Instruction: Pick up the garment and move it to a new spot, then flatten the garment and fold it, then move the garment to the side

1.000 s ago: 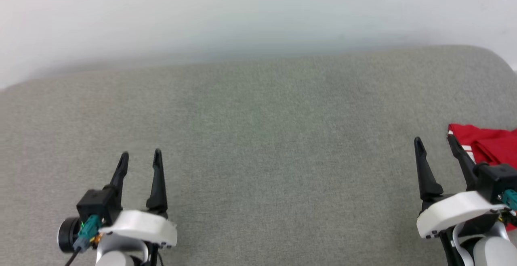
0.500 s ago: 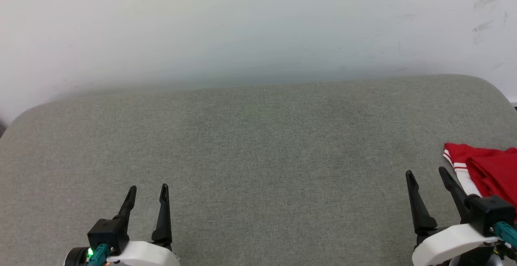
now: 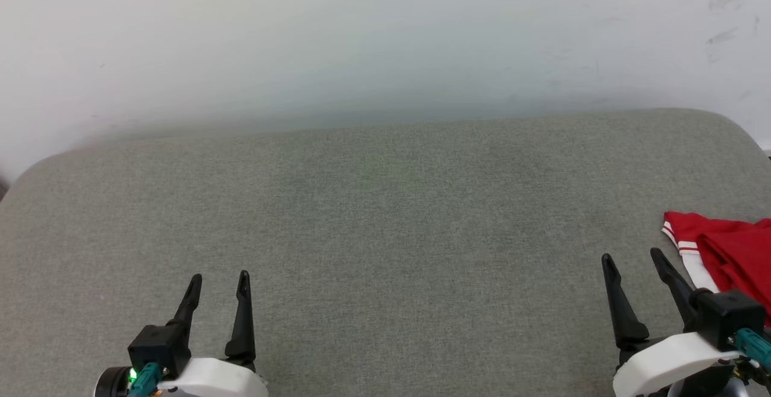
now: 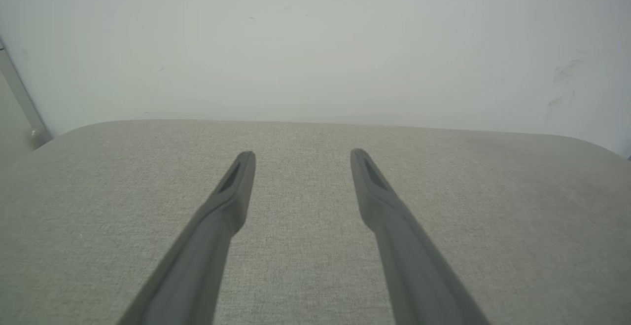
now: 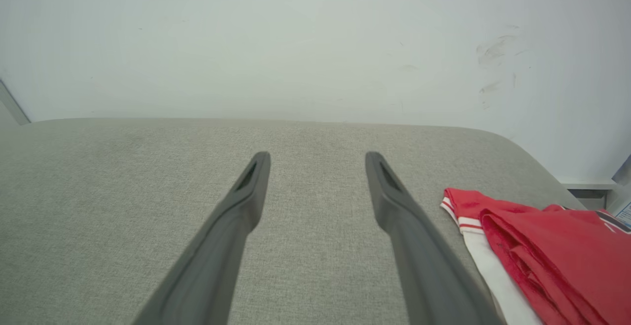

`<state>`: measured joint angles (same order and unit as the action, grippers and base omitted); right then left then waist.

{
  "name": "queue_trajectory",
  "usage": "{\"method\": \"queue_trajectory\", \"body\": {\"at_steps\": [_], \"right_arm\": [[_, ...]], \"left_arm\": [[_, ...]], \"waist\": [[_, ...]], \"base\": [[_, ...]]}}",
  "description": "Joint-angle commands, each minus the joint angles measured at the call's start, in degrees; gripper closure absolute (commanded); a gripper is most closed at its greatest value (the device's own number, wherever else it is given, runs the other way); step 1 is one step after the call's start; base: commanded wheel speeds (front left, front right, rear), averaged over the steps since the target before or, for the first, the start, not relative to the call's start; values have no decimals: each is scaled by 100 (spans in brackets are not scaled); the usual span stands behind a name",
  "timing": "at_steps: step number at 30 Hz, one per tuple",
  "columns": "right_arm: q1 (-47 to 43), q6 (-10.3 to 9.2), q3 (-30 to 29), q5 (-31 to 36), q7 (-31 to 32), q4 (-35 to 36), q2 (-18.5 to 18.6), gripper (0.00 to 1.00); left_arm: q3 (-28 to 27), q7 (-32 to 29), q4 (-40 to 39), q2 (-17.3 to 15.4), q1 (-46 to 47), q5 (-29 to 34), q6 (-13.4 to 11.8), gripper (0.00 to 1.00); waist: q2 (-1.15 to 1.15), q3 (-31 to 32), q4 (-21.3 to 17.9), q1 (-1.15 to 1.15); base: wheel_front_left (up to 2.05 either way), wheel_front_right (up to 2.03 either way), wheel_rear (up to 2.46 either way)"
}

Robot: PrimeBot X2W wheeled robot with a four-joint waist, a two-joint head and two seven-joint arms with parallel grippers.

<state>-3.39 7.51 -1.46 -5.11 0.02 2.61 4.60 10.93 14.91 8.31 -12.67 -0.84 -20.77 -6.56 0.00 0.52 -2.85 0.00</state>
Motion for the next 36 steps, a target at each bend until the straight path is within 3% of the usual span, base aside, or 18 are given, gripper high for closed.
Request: {"method": "queue_trajectory", "body": {"at_steps": [1, 4, 5, 8, 36], "right_arm": [[96, -3, -1, -42, -23, -19, 36, 0], [116, -4, 4, -56, -53, -37, 44, 0], [21, 0, 2, -15, -26, -36, 23, 100], [-63, 0, 9, -42, -14, -189, 1, 100], [315, -1, -174, -3040, 218, -687, -58, 100]], "left_arm": [[-11, 38, -7, 8, -6, 30, 15, 0], [-42, 39, -8, 24, 2, 47, 42, 0], [-34, -1, 0, 26, 0, 13, 29, 100], [-17, -29, 139, 82, -47, -38, 34, 100], [-619, -759, 288, 388, 240, -2494, 512, 100]], "waist": [[0, -4, 1, 0], [0, -13, 7, 0], [0, -14, 6, 0], [0, -16, 8, 0], [0, -28, 70, 0]], "base": [[0, 0, 0], [0, 0, 0], [0, 0, 0], [0, 0, 0], [0, 0, 0]]}}
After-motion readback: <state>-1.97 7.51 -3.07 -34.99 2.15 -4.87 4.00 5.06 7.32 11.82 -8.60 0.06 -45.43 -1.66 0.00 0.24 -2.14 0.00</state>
